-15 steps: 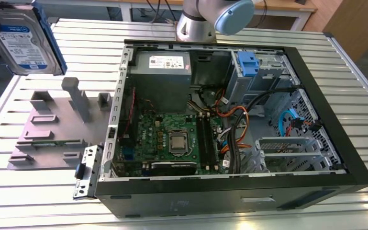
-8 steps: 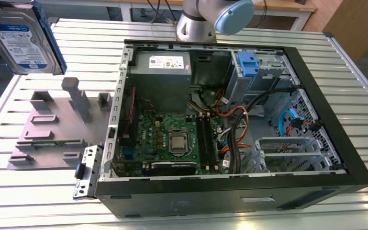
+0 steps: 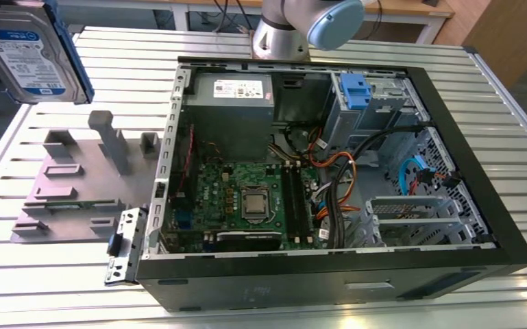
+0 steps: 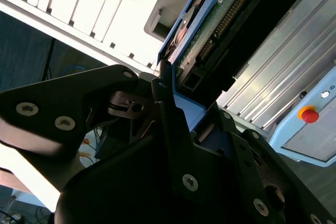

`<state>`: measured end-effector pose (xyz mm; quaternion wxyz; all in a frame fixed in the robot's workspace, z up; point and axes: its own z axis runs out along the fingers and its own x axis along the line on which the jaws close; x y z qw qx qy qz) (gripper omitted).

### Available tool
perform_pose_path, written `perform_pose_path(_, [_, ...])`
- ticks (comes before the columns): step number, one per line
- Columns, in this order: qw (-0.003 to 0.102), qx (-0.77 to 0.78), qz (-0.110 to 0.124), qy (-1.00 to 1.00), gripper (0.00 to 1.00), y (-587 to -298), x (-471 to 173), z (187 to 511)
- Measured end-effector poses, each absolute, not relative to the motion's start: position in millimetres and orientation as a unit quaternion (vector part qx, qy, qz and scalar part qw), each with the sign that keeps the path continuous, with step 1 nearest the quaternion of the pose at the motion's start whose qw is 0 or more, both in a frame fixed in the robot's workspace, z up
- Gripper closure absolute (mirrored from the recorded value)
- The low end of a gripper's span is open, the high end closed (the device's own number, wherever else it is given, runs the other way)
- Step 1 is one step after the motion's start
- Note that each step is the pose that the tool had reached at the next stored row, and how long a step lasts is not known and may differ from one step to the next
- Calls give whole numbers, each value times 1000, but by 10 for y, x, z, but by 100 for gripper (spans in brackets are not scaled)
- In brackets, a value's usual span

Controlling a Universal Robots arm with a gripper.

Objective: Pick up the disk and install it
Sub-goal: 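Pick up the disk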

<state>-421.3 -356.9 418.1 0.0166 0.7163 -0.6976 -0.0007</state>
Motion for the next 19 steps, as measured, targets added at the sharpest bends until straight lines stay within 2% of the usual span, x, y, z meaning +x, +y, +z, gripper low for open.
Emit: perform_pose_path(19, [17,716,-1,-698,63,-3570,-4213,4226])
